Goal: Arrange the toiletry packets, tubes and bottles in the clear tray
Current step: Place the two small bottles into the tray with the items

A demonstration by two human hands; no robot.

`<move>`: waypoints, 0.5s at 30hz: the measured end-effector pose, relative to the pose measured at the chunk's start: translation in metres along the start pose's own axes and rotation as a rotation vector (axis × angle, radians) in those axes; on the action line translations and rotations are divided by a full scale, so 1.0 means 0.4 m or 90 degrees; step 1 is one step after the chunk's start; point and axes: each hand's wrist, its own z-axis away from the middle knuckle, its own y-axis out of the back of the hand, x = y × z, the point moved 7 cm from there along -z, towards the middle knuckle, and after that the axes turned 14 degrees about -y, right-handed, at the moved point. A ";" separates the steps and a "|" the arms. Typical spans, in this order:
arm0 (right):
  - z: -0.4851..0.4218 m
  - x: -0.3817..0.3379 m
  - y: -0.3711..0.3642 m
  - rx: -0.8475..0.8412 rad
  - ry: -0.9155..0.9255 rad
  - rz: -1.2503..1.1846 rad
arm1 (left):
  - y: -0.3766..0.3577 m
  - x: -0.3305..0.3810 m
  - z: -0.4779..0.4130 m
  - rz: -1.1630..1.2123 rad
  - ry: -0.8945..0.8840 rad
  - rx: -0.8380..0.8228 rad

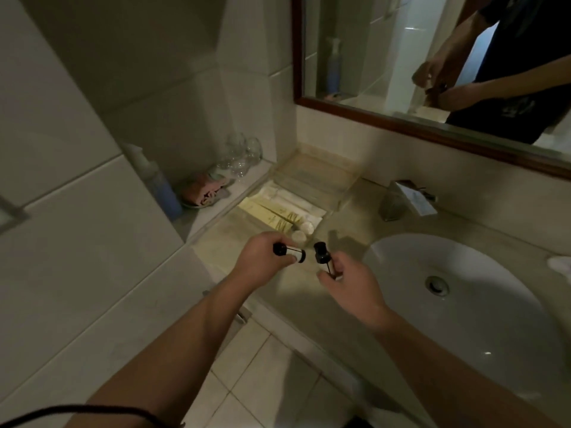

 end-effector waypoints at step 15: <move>-0.369 -0.092 -0.087 -0.031 -0.035 -0.111 | 0.084 -0.170 -0.329 -0.062 -0.003 -0.047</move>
